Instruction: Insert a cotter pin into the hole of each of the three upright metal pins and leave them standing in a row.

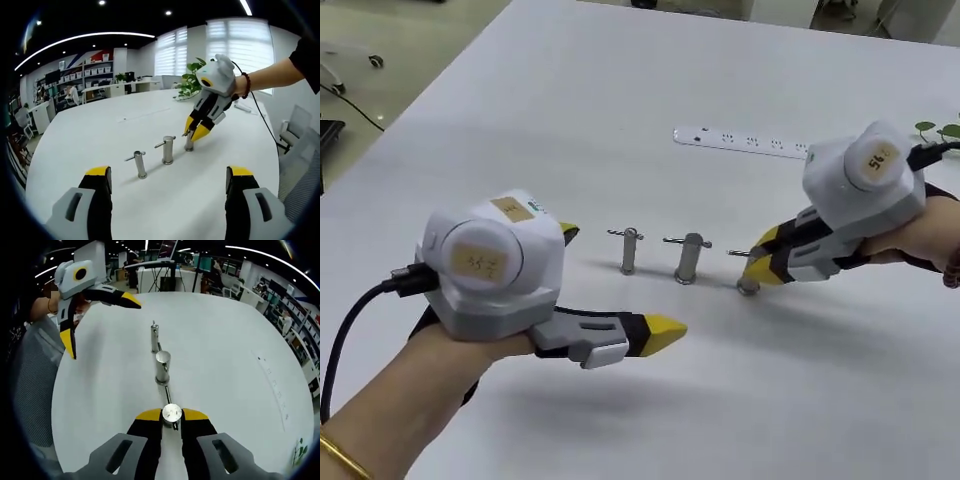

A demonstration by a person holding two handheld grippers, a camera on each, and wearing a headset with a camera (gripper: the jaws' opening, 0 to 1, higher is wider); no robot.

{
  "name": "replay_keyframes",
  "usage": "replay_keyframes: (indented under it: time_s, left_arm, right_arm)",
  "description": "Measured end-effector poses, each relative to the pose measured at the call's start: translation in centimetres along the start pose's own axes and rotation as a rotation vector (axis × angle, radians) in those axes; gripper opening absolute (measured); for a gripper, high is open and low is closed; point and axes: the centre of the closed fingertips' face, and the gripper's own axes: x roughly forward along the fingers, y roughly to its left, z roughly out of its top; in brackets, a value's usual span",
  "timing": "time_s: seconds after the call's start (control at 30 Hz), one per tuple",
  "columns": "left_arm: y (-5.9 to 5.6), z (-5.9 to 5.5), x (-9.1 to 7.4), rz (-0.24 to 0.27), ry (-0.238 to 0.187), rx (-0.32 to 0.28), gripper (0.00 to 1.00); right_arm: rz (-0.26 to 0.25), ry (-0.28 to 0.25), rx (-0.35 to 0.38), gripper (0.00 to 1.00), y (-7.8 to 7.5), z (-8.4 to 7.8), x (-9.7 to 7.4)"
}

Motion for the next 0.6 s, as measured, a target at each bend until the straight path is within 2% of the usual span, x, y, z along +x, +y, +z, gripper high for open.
replay_keyframes:
  time_s: [0.13, 0.6]
  left_arm:
    - [0.05, -0.09, 0.07, -0.001, 0.002, -0.003, 0.94]
    - [0.09, -0.25, 0.03, -0.001, 0.006, -0.004, 0.94]
  right_arm:
    - [0.011, 0.001, 0.005, 0.09, -0.44, -0.16, -0.11]
    - [0.068, -0.020, 0.005, 0.09, -0.41, -0.25, -0.18]
